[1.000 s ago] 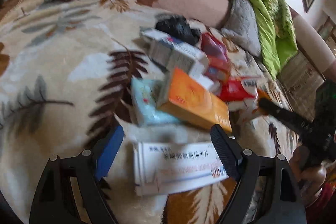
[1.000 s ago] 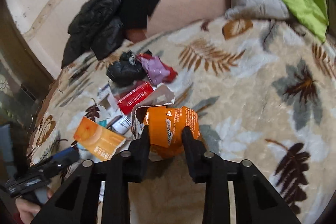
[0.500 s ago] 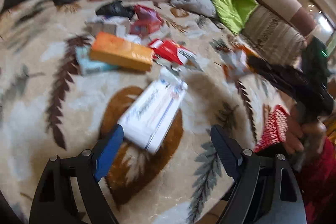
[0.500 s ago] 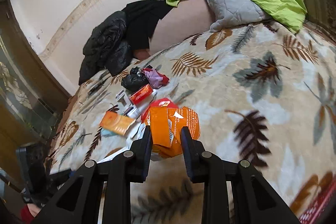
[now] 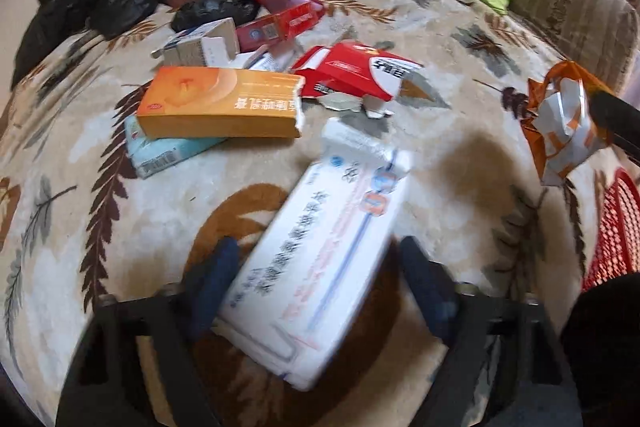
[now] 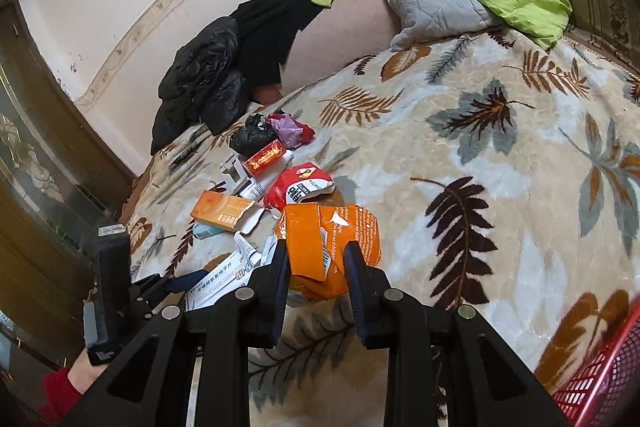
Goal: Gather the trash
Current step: 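Grasp the orange chip bag with the right tool while the left tool grasps the white medicine box, then carry the chip bag and medicine box with both tools to the basket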
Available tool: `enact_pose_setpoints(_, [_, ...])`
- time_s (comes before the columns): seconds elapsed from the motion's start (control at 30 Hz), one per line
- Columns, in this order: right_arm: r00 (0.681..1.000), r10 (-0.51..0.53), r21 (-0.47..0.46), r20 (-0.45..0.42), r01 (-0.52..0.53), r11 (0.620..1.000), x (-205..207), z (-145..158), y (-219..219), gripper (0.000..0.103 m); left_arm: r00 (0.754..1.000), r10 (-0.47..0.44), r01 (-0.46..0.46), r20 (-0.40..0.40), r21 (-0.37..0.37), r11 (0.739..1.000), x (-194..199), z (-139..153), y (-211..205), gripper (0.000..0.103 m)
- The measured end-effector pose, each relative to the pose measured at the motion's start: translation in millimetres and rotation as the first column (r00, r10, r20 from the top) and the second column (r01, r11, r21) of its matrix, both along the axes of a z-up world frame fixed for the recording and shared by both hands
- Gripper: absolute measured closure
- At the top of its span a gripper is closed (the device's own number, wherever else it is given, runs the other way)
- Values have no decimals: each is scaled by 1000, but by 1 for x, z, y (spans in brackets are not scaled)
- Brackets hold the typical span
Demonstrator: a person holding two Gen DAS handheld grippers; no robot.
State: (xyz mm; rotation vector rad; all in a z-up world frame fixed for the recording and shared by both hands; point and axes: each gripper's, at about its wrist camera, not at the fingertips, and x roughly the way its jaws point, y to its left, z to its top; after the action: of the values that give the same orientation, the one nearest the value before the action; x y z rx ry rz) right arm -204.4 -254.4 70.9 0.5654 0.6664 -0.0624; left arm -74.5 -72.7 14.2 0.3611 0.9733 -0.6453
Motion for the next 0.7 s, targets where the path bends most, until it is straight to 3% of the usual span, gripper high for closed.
enact_pose_setpoints(0.2, [1000, 12, -36, 4, -11, 999, 6, 2, 12, 74, 998, 56, -55, 14, -70, 996, -9, 9, 6, 48])
enact_pose_setpoints(0.3, [1000, 19, -73, 11, -18, 997, 6, 4, 19, 74, 994, 75, -67, 73, -115, 991, -21, 25, 10, 48])
enact_pose_setpoints(0.5, [1000, 8, -92, 17, -7, 996, 5, 5, 20, 74, 984, 147, -121, 104, -219, 968, -38, 46, 25, 48])
enact_pose_setpoints(0.7, [1000, -9, -80, 18, 11, 997, 2, 5, 16, 74, 981, 135, -104, 138, -208, 973, -45, 47, 20, 48])
